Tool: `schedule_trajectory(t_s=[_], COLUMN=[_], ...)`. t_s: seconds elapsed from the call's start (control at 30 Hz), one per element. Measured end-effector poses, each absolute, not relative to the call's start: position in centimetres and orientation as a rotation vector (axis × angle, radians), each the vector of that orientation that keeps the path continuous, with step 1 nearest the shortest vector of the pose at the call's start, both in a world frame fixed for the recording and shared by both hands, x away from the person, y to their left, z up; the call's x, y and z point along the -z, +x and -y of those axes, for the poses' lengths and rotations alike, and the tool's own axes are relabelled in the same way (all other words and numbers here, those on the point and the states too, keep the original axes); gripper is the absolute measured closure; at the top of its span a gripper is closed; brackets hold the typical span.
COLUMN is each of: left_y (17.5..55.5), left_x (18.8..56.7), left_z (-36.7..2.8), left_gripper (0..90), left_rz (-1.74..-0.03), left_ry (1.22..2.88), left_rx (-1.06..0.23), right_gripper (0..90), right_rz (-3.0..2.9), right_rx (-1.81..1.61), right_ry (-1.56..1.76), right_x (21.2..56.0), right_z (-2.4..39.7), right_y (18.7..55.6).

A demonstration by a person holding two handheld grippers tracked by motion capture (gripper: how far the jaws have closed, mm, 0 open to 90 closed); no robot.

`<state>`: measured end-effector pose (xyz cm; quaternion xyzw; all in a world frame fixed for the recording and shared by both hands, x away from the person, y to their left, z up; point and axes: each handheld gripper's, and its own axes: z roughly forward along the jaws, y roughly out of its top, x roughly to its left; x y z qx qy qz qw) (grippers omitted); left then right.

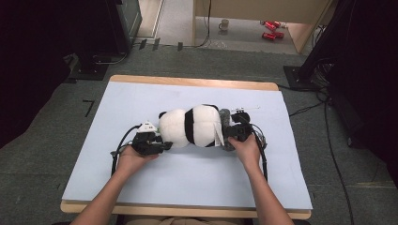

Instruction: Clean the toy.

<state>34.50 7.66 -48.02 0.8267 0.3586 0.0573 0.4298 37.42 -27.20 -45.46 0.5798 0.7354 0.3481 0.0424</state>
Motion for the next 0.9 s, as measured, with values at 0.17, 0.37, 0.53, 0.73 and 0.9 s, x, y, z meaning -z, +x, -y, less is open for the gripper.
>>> schedule_trajectory(t_s=[0.17, 0.37, 0.53, 0.73, 0.9], left_y=[34.7, 34.7, 34.9, 34.5, 33.3], left_x=[47.9, 47.0, 45.7, 45.5, 45.0], left_z=[-7.8, -7.4, -7.2, -7.0, -7.3], left_gripper=[59.2, 65.5, 68.5, 70.4, 71.4], left_rz=[-0.922, -0.915, -0.906, -0.887, -0.858], left_ry=[2.034, 2.046, 2.049, 2.05, 2.046], left_rx=[-0.106, -0.131, -0.095, -0.069, -0.012], right_gripper=[75.0, 74.8, 74.7, 74.6, 74.4], right_rz=[-2.243, -2.183, -2.109, -2.079, -2.181], right_rx=[-1.074, -1.103, -1.215, -1.338, -1.358], right_ry=[1.802, 1.745, 1.701, 1.601, 1.497], right_x=[45.2, 43.2, 40.6, 37.0, 36.2], right_z=[28.4, 29.3, 30.5, 30.2, 27.2], right_y=[37.3, 36.5, 35.5, 33.8, 32.6])
